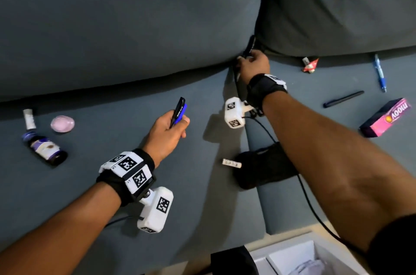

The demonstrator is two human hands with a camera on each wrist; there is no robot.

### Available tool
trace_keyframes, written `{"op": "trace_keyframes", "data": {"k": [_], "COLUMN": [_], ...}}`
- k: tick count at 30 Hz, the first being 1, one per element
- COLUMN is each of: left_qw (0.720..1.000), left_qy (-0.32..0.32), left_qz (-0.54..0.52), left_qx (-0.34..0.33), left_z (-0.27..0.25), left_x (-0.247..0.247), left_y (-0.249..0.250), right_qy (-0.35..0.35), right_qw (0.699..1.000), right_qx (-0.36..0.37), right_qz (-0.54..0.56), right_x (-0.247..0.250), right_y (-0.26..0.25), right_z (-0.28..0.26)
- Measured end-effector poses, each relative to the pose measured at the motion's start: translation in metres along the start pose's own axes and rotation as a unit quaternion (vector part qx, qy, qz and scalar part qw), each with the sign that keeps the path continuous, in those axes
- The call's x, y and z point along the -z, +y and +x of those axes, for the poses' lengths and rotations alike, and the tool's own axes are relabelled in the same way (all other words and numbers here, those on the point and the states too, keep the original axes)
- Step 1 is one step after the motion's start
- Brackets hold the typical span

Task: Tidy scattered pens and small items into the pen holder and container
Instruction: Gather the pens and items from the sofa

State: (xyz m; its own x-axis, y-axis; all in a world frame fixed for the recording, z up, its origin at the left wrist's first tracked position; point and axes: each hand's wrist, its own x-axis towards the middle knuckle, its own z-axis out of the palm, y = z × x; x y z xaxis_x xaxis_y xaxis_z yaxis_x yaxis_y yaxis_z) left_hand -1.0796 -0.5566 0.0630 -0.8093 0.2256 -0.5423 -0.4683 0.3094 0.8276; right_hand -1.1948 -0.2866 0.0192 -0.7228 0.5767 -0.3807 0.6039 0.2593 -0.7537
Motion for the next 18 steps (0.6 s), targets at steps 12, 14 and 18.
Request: {"op": "trace_keyframes", "data": {"k": [12,14,18], "left_qw": [0.994,0.987,0.978], "left_qy": [-0.059,-0.086,-0.100], "left_qz": [0.060,0.107,0.158], "left_qx": [-0.075,-0.079,-0.094], "left_z": [0.033,0.036,0.038], "left_x": [-0.145,-0.167,-0.206], "left_y": [0.058,0.062,0.066], "right_qy": [-0.201,-0.193,-0.169], "right_qw": [0.973,0.979,0.985], "right_qx": [-0.003,-0.004,-0.001], "right_qz": [0.112,0.061,-0.022], "right_x": [0.104,0.119,0.172], "right_y": [0.049,0.060,0.069], "right_z": [-0.105,-0.110,-0.089]}}
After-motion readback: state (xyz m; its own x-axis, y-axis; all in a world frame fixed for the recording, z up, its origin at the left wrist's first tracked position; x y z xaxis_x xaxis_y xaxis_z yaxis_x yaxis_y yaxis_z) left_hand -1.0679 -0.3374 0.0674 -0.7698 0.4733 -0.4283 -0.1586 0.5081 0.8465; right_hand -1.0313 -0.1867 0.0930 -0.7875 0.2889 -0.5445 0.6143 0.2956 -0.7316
